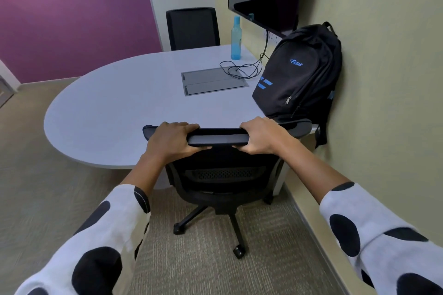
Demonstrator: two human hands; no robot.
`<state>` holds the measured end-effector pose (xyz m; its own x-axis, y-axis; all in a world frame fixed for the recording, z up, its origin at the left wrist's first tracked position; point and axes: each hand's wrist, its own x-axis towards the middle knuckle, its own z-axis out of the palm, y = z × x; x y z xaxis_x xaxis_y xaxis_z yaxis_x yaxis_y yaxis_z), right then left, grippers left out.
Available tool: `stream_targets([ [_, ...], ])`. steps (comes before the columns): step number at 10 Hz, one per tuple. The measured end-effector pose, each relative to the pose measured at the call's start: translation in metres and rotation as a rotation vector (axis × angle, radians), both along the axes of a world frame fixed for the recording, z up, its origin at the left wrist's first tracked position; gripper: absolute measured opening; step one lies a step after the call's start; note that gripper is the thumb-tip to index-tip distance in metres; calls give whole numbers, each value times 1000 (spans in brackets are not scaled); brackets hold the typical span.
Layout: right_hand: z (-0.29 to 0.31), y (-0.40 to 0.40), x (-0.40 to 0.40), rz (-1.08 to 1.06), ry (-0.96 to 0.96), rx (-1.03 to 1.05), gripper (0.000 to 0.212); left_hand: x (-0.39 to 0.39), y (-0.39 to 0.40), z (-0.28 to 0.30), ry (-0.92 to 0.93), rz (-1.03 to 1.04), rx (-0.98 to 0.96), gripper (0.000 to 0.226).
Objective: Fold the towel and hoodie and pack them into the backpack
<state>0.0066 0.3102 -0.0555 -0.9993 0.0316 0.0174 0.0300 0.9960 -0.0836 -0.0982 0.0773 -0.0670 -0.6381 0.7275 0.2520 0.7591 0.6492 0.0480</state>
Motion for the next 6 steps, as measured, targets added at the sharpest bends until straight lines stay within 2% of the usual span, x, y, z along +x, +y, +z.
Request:
stream_targets([
  [2,-2,-3,6,-16,-12,22,60,6,0,0,-8,16,-75,121],
  [3,0,-8,13,-2,3,24,85,7,-3,0,-62,57,-139,130],
  [4,1,-14,18,26,21,-11,99,5,-9,4,-155,65,-196,136],
  [5,10,-21,22,16,88,-191,96,9,-11,14,-312,24,-118,134],
  [6,17,-16,20,-38,199,-386,89,6,-10,17,-341,41,-12,126],
])
